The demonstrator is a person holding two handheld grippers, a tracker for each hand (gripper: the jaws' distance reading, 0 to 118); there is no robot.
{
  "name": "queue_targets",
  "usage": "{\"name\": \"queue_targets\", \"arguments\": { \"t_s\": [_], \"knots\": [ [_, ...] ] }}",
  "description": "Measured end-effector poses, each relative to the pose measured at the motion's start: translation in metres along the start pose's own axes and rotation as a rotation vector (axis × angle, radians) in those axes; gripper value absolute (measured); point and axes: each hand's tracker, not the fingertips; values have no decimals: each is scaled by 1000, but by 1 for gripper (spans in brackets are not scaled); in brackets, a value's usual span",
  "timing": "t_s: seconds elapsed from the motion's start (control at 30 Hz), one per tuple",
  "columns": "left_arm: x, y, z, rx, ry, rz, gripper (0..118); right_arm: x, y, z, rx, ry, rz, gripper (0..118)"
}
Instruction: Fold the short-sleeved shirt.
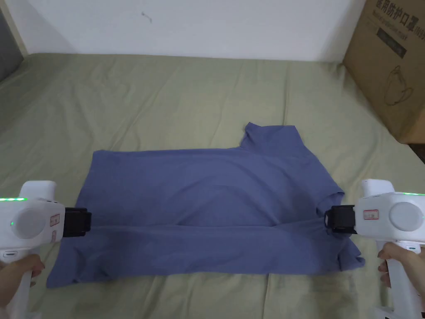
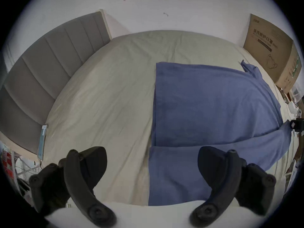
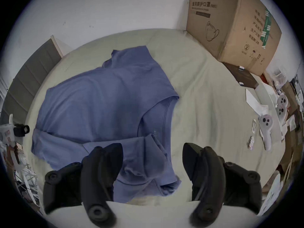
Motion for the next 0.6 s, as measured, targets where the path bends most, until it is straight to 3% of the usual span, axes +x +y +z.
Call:
{"name": "queue_targets", "arguments": {
  "t_s": [0.1,0.17,0.2,0.27,0.3,0.37,0.5,0.53,0.6],
  "knots": [
    [-9,-13,21,27,-17,24,113,7,-6,25,50,15,-9,79],
    [-15,-25,41,55,-50,64,106,9,-16,44,90,17,1,74],
    [-18,-33,50,80,-72,86,91,10,-22,52,103,20,3,65],
    [-22,-49,59,56,-62,106,11,12,-39,61,115,23,2,18],
    [-22,-58,62,49,-25,121,1,13,-47,61,105,21,-12,2],
    [-25,-74,63,39,-66,139,0,19,-65,58,76,43,-55,0],
    [-25,-89,55,26,-107,161,1,12,-96,54,47,36,-43,0],
    [-23,-90,51,23,-101,153,16,11,-100,53,40,41,-48,0],
    [-21,-89,39,-29,-113,127,63,10,-107,48,19,56,-62,0]
  ]
}}
